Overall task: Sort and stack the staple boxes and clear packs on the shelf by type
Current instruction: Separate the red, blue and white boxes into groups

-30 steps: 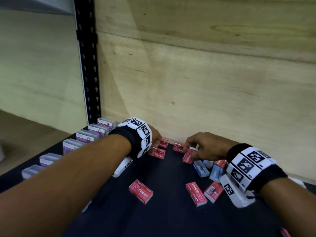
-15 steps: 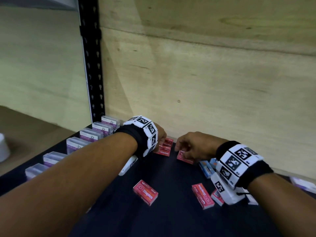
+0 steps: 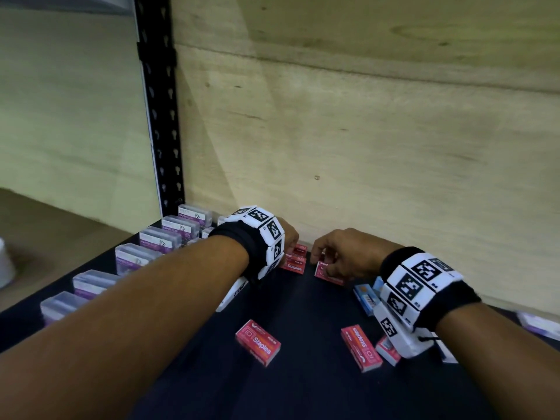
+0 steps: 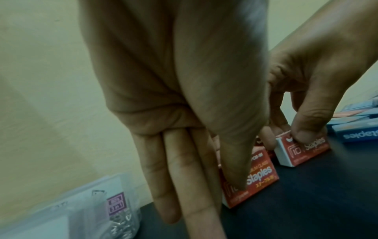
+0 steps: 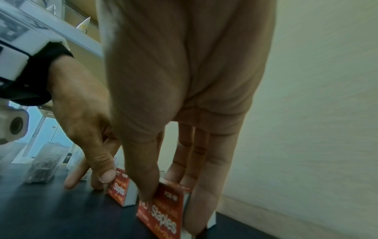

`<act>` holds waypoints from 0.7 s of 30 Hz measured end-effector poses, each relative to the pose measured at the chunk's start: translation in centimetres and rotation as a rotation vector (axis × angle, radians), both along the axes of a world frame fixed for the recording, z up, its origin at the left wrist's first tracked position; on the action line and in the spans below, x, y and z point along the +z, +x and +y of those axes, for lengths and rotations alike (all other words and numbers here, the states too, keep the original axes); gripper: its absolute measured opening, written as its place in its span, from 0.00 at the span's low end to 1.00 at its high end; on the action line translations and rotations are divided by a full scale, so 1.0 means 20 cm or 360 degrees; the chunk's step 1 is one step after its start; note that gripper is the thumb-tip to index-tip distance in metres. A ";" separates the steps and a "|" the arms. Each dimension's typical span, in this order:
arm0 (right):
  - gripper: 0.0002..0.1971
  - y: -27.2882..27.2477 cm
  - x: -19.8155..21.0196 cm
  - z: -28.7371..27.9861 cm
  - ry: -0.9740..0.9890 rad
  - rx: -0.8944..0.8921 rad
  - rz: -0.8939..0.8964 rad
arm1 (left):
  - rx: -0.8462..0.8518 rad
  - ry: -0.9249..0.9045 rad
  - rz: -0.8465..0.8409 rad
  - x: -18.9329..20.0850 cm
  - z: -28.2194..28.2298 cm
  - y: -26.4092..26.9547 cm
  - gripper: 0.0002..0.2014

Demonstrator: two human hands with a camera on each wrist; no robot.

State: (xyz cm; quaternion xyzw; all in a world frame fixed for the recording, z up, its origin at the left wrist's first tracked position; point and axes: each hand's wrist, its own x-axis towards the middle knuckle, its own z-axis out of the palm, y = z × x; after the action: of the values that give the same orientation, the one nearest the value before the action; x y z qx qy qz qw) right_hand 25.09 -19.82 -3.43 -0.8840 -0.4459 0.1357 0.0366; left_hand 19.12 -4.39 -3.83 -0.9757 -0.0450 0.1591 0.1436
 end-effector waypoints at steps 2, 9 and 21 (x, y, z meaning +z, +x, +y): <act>0.12 0.00 0.00 0.00 -0.0003 0.0003 0.0008 | 0.0017 0.0017 0.0023 0.00 0.00 0.00 0.18; 0.11 -0.01 0.01 0.01 -0.0009 -0.0031 0.0031 | -0.0011 -0.0214 -0.0167 -0.01 0.05 -0.02 0.11; 0.08 -0.01 0.00 0.02 -0.0011 -0.0057 0.0089 | 0.0088 -0.0018 0.0024 0.01 0.02 -0.02 0.16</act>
State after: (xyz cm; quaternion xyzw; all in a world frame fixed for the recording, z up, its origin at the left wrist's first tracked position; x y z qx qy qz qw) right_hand 24.98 -19.47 -3.38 -0.8878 -0.4284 0.1613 0.0483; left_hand 18.81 -4.02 -3.57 -0.9737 -0.0699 0.1706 0.1338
